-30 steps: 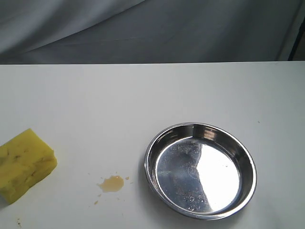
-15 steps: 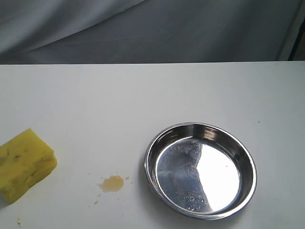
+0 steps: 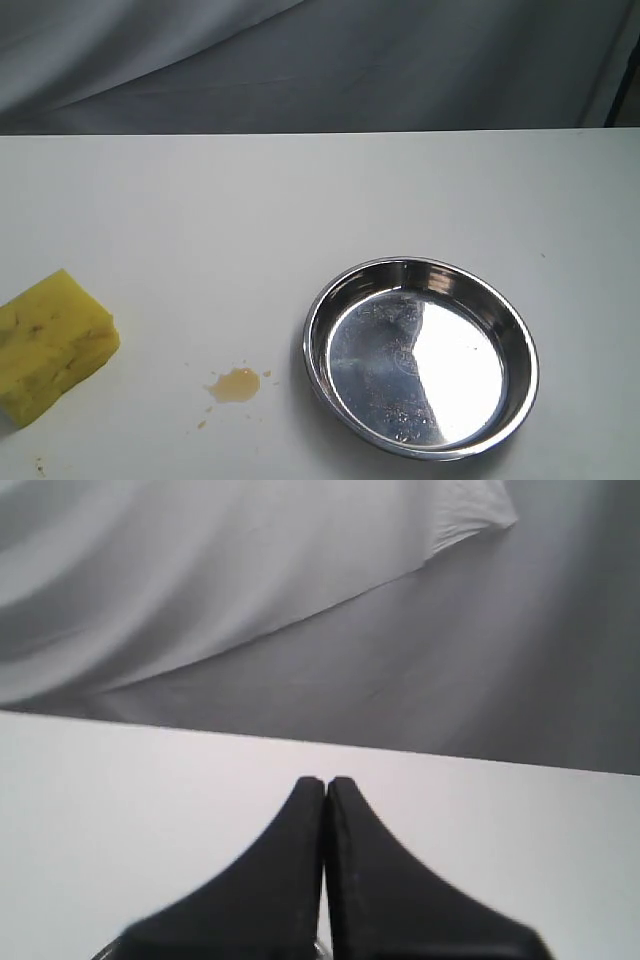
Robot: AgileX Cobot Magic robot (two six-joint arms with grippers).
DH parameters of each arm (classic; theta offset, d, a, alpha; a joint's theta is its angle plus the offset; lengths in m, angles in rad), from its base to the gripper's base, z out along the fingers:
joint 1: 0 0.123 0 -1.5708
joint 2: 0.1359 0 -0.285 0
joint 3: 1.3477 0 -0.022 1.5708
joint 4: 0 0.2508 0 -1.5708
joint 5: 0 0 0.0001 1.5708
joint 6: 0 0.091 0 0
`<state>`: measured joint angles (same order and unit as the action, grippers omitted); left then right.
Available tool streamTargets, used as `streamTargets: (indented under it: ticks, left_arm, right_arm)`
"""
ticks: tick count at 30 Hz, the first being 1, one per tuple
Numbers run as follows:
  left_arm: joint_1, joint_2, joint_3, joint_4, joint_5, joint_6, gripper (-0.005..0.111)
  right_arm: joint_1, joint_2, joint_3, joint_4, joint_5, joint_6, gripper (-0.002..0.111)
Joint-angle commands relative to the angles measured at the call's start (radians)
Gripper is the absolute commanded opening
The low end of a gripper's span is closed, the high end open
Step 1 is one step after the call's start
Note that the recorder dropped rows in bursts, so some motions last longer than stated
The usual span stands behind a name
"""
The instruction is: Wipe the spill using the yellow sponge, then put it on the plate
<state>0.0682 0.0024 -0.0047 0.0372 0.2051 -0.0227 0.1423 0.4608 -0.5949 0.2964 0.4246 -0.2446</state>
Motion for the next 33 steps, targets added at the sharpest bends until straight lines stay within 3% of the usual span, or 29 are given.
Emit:
streamTargets:
  ticks: [1, 12, 21, 25, 27, 33]
  left_arm:
    - [0.002, -0.002, 0.005, 0.000, -0.003, -0.002, 0.000]
    - [0.002, -0.002, 0.005, 0.000, -0.003, -0.002, 0.000]
    - [0.002, -0.002, 0.005, 0.000, -0.003, -0.002, 0.000]
    - [0.002, -0.002, 0.005, 0.000, -0.003, -0.002, 0.000]
    - [0.002, -0.002, 0.005, 0.000, -0.003, -0.002, 0.000]
    - [0.002, -0.002, 0.005, 0.000, -0.003, -0.002, 0.000]
  right_arm:
    - [0.091, 0.171, -0.071, 0.075, 0.015, -0.145, 0.000]
    - [0.405, 0.601, -0.272, 0.113, 0.024, -0.329, 0.000]
    - [0.550, 0.990, -0.634, 0.110, 0.294, -0.332, 0.002]
    - [0.587, 1.126, -0.768, 0.110, 0.356, -0.332, 0.018]
    - [0.639, 1.241, -0.873, 0.110, 0.355, -0.332, 0.038]
    - [0.761, 1.476, -1.056, 0.106, 0.330, -0.334, 0.064]
